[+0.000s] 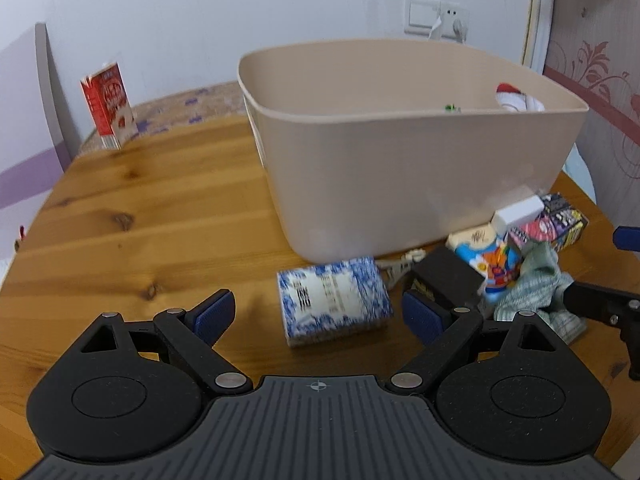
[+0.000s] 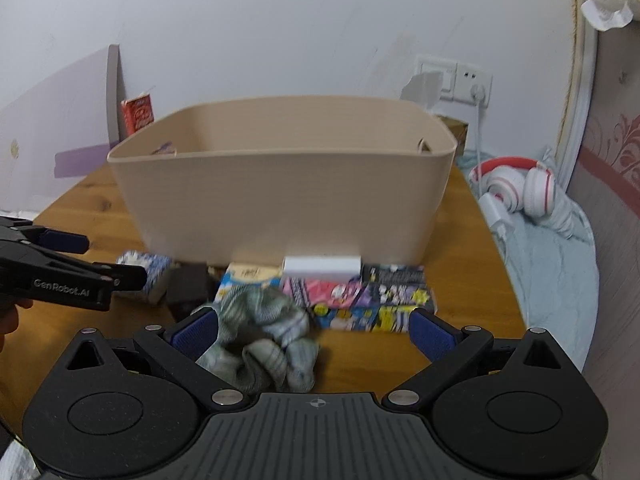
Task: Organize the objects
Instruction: 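Grasp the blue-and-white tea box with the left tool while the right tool grasps the plaid scrunchie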
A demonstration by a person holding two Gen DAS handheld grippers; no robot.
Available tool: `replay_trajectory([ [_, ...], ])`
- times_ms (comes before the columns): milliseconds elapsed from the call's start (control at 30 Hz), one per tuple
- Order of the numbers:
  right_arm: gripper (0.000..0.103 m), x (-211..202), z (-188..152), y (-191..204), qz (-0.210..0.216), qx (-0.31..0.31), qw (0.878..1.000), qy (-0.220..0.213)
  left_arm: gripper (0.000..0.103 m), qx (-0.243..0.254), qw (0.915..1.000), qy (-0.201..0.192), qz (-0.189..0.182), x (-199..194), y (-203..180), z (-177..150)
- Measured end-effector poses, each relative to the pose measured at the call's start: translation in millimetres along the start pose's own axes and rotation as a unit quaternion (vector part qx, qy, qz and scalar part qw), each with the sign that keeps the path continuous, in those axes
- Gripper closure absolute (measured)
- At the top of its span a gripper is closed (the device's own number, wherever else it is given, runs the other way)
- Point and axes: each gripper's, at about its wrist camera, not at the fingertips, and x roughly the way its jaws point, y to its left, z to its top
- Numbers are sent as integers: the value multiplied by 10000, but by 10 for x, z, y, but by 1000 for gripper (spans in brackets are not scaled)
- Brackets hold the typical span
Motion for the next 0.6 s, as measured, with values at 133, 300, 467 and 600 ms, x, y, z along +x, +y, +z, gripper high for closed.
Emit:
replay_trajectory([
  [133,0,69,-60,40,200,5,9997,137,11,3,9999,152,26,100,-14,-48],
  [300,0,186,-109,140,302,-107,9990,321,11,-110,9994,326,4,222,7,-66],
  [467,14,267,-116,212,366,-209,9983,399,12,-293,9989,368,-30,271,51,-39],
  [600,26,291,-118,244,419,-221,9979,438,22,-378,9987,325,-92,264,87,-22],
])
